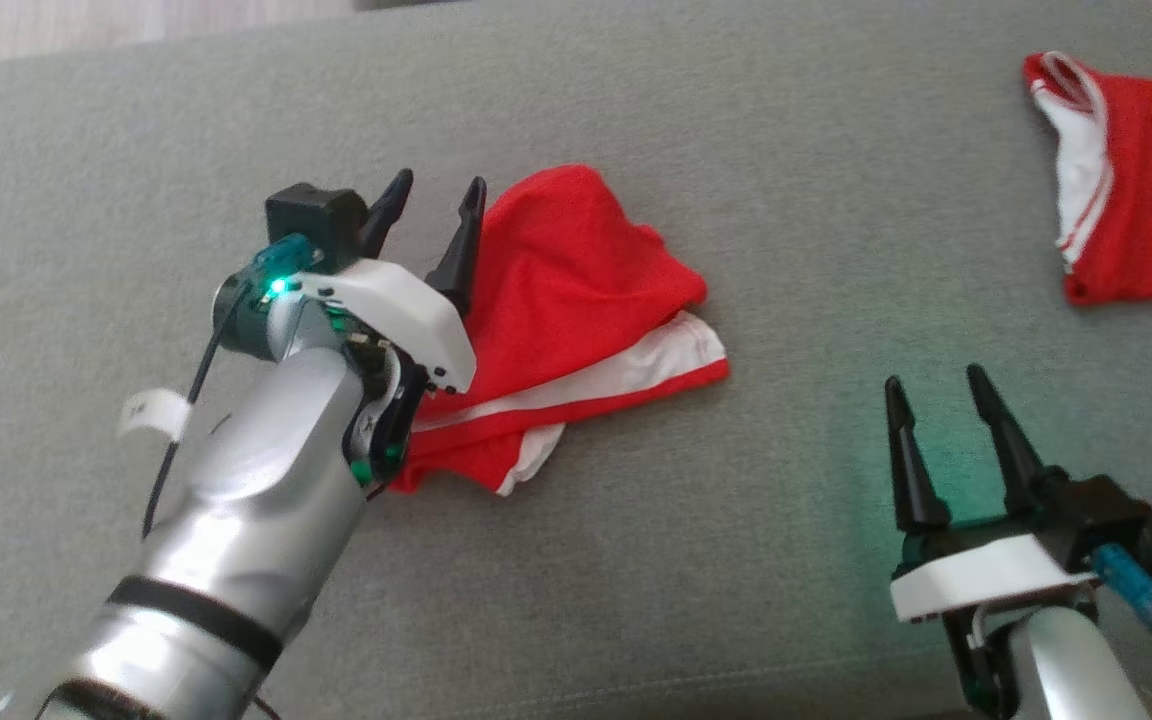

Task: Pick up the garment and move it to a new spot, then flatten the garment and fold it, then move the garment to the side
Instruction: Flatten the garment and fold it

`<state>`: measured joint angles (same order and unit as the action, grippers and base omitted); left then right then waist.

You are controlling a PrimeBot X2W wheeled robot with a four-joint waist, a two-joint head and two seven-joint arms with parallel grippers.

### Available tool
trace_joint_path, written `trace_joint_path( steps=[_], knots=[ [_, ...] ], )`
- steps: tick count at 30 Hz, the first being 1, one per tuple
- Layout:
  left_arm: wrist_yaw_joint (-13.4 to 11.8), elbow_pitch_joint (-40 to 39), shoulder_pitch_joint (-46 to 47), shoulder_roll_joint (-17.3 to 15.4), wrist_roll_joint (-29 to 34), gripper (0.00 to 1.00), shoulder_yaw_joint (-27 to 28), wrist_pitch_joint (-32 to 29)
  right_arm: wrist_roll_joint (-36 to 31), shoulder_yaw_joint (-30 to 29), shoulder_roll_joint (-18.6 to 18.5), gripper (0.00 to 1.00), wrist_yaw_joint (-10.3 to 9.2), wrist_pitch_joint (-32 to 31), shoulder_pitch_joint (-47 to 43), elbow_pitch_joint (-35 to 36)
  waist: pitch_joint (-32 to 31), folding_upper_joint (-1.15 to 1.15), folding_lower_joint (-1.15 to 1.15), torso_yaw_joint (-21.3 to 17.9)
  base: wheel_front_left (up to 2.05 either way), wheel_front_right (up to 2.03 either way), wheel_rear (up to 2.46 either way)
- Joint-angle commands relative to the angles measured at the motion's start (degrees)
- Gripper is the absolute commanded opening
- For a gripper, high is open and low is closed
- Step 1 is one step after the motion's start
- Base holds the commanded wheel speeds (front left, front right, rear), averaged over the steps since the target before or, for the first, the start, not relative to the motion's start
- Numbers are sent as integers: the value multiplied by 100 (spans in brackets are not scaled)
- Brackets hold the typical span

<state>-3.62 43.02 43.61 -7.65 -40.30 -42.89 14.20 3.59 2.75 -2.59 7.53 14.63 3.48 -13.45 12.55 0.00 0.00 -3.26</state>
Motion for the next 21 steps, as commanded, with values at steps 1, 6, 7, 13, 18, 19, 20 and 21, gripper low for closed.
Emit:
trace_joint_path(
  steps=[1, 6, 7, 13, 18, 19, 20, 21],
  knots=[
    [-61, -258, 41, -267, 63, 100, 253, 57, -32, 87, -29, 100, -4, 37, 221, 208, 73, 0, 0, 94, 0, 0, 0],
    [-399, -1518, -712, -697, 297, 100, 705, 77, -69, -120, -29, 100, -4, 37, 268, 363, 149, 0, 0, 280, 0, 0, 0],
    [-492, -1817, -944, -791, 374, 100, 813, 77, -66, -162, -29, 100, -4, 37, 267, 388, 143, 0, 0, 312, 0, 0, 0],
    [-943, -3374, -2470, -1044, 689, 100, 1584, 79, -32, -358, -29, 100, -4, 37, 172, 467, -60, 0, 0, 513, 0, 0, 0],
    [-965, -3891, -3473, -1015, 943, 100, 2076, 79, -40, -329, -29, 100, -4, 37, 108, 412, -371, 0, 0, 574, 0, 0, 0],
    [-938, -3923, -3631, -1008, 1013, 100, 2136, 79, -33, -312, -29, 100, -4, 37, 90, 389, -446, 0, 0, 579, 0, 0, 0],
    [-892, -3951, -3773, -998, 1078, 100, 2182, 79, -30, -296, -29, 100, -4, 37, 70, 368, -511, 0, 0, 585, 0, 0, 0],
    [-832, -3962, -3901, -976, 1120, 100, 2228, 79, -27, -291, -29, 100, -4, 37, 47, 351, -577, 0, 0, 597, 0, 0, 0]
  ],
)
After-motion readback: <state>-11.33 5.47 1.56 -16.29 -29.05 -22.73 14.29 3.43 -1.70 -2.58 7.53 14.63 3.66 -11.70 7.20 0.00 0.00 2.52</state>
